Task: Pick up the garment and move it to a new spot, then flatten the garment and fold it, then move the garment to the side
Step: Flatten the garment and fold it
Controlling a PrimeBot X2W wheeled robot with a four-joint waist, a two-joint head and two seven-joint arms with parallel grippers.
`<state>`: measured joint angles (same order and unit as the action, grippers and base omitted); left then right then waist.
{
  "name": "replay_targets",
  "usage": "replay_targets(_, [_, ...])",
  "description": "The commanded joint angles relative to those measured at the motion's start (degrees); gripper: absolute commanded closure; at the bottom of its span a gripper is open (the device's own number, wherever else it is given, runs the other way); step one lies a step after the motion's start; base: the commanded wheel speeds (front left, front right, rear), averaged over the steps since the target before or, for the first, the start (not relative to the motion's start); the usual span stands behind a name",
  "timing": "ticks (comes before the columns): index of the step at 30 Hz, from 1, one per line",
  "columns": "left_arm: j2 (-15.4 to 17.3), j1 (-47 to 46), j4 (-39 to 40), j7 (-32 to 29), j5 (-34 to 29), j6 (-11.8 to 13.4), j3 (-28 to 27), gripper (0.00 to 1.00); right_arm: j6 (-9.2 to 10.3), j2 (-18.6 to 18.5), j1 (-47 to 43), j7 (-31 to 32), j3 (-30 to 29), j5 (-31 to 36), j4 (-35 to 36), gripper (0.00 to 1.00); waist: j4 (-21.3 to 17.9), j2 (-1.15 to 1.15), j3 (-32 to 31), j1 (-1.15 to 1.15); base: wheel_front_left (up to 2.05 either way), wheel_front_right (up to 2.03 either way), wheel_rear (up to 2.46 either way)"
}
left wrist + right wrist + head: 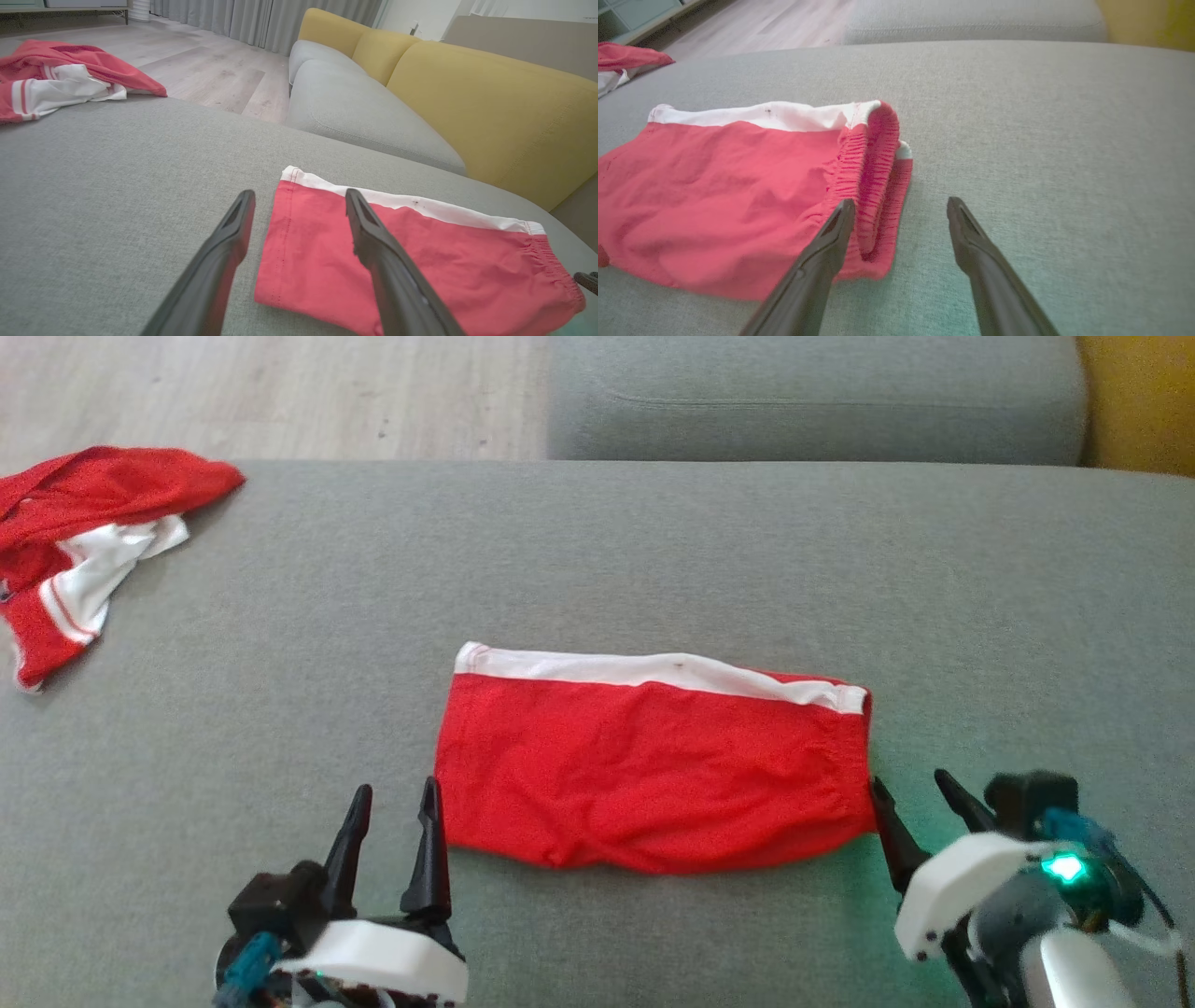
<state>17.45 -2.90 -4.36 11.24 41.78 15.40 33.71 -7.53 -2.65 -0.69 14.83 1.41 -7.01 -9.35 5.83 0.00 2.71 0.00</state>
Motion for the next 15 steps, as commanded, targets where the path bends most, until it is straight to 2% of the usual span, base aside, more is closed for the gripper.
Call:
replay_targets(1, [0.8,-1.8,2.1,0.6,-0.6,0.3,-1.6,0.0,0.04,-0.2,4.1,0.3,1.1,0.0,1.1,0.0,0.9,0.0,0.1,0.0,0.0,0.0,0.0])
replay_targets(12, [-0.1,-1.5,1.6,1.3,-1.0,0.2,-0.7,0.0,0.04,-0.2,11.4,5.3,-1.0,0.3,-13.0,0.0,4.0,0.0,1.2,0.0,0.0,0.0,0.0])
replay_targets(13, [-0.2,-1.5,1.5,1.4,-1.0,0.3,-0.7,0.0,0.04,-0.2,11.8,5.8,-1.2,0.0,-14.0,0.08,4.0,0.0,1.3,0.0,0.0,0.0,0.0])
replay_targets(14, [-0.3,-1.6,1.5,1.4,-1.0,0.3,-0.7,0.0,0.04,-0.2,12.3,6.2,-1.1,-0.6,-15.0,0.21,4.0,0.0,1.4,0.0,0.0,0.0,0.0])
replay_targets(15, [-0.3,-1.6,1.5,1.5,-1.0,0.3,-0.8,0.0,0.04,-0.2,12.7,6.5,-1.0,-1.7,-15.7,0.42,3.9,0.0,1.5,0.0,0.0,0.0,0.0])
